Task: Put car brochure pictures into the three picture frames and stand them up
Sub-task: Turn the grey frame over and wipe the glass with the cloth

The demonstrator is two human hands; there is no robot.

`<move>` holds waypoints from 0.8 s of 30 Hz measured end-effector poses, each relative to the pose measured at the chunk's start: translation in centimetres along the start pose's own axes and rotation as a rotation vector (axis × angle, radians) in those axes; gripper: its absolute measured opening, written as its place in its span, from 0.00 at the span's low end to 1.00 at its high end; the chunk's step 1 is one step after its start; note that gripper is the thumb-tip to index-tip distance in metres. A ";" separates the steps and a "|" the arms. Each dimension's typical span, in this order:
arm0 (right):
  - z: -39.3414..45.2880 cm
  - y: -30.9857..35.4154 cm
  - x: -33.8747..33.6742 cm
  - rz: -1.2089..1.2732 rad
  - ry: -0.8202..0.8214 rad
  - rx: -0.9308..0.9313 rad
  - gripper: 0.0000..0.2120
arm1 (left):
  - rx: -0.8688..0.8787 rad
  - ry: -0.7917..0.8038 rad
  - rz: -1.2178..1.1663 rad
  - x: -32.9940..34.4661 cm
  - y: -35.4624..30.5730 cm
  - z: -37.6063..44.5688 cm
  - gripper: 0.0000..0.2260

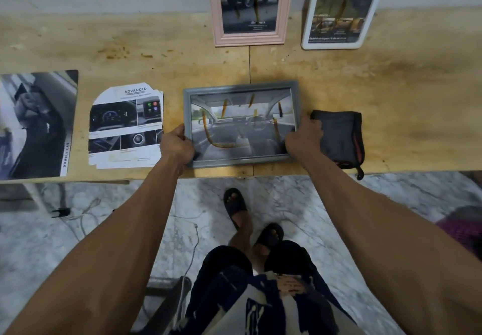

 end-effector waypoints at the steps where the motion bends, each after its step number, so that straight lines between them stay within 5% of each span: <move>1: -0.2 0.2 -0.2 0.000 -0.010 -0.012 0.27 | 0.010 -0.011 0.027 -0.1 -0.1 -0.2 0.22; 7: -0.8 -2.7 -5.3 -0.067 -0.417 0.007 0.19 | 0.120 -0.052 0.152 -0.1 -0.7 0.1 0.19; 13: 1.6 -8.1 -3.1 -0.203 -0.193 0.223 0.27 | 0.125 -0.066 0.126 0.3 -0.7 0.2 0.21; 24: 2.3 -6.3 -3.6 -0.352 -0.400 -0.054 0.18 | 0.155 -0.058 0.172 0.6 0.0 0.4 0.23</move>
Point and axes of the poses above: each hand's wrist, its own z-axis towards the middle knuckle, its own x-axis out of the palm, y = z × x, the point moved 9 cm from there along z, towards the middle knuckle, and after that the axes turned 5 degrees about x, right-handed, at the moved point
